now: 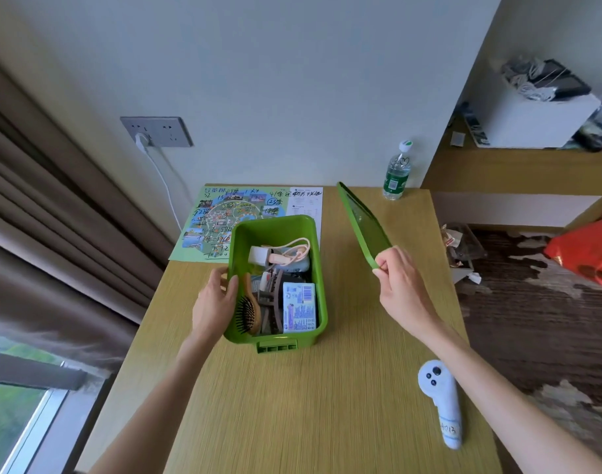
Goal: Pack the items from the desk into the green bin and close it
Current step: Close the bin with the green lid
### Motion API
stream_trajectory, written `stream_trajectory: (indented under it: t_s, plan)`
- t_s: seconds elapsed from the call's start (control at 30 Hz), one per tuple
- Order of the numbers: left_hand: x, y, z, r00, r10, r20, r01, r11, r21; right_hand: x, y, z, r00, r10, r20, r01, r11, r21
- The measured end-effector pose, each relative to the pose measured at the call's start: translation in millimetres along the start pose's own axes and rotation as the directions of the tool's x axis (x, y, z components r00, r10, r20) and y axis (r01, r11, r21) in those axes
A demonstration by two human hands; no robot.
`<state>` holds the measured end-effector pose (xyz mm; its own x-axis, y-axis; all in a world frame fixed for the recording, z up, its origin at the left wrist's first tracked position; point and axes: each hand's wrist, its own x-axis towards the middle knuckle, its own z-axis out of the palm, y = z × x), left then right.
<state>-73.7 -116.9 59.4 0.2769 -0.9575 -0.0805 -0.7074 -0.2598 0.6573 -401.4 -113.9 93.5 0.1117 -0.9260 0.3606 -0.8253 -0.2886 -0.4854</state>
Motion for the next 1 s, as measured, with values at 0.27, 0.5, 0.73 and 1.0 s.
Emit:
stream_trajectory:
  t_s: [0.27,0.5,0.73,1.0]
  plan:
    - [-11,89,6,0.969,0.215,-0.122,-0.212,0.977,0.037,20,-42,-64,0.987,0.157,-0.043,-0.105,0.815,0.569]
    - [-19,178,29,0.973,-0.014,0.230,0.127,0.864,-0.488,19,-54,-93,0.930,0.304,0.208,-0.220,0.004,0.976]
    - [-5,172,13,0.920,-0.260,0.294,0.392,0.566,-0.725,12,-59,-92,0.921,0.252,0.298,-0.242,-0.233,0.942]
    - [10,106,-20,0.990,-0.136,0.042,0.134,0.789,-0.600,12,-72,-30,0.815,0.415,0.404,-0.534,0.267,0.802]
